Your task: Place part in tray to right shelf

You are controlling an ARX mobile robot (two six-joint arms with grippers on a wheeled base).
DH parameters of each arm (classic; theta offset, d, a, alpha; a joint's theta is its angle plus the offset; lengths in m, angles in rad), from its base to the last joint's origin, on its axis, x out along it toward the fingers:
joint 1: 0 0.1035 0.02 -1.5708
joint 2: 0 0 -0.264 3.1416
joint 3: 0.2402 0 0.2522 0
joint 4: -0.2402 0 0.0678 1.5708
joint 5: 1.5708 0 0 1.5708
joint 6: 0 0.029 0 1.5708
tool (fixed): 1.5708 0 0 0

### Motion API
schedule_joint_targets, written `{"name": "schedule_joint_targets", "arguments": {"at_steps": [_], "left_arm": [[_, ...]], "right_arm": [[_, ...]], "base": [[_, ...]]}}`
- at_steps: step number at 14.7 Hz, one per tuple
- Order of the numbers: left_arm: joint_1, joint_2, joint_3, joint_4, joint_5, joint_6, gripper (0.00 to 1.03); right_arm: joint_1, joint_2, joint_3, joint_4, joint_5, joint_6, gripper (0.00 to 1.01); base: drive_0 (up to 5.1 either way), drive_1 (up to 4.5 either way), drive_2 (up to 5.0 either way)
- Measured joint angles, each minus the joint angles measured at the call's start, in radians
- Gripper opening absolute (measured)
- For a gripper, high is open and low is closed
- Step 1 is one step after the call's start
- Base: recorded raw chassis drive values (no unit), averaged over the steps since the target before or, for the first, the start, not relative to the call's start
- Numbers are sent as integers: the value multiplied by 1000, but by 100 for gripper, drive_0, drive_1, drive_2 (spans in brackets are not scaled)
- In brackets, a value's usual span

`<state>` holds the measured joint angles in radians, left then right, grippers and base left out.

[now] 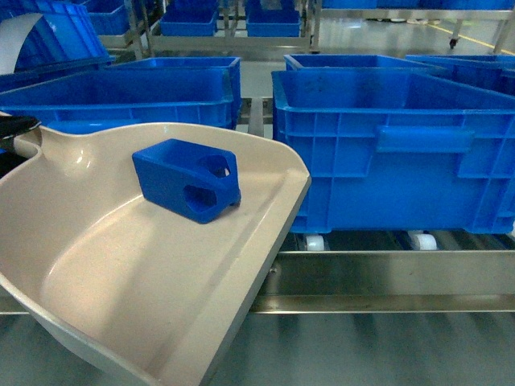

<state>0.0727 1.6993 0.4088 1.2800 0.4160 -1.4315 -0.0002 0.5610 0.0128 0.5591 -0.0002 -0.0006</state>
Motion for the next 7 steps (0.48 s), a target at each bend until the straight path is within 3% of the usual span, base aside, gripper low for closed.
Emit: {"name": "schedule_joint_targets", "arguments": {"at_steps": [7], "left_arm": [[0, 0, 0, 0, 0, 0, 18]], "right_arm": [[0, 0, 0, 0, 0, 0, 98]], "base": [[0, 0, 0]]}}
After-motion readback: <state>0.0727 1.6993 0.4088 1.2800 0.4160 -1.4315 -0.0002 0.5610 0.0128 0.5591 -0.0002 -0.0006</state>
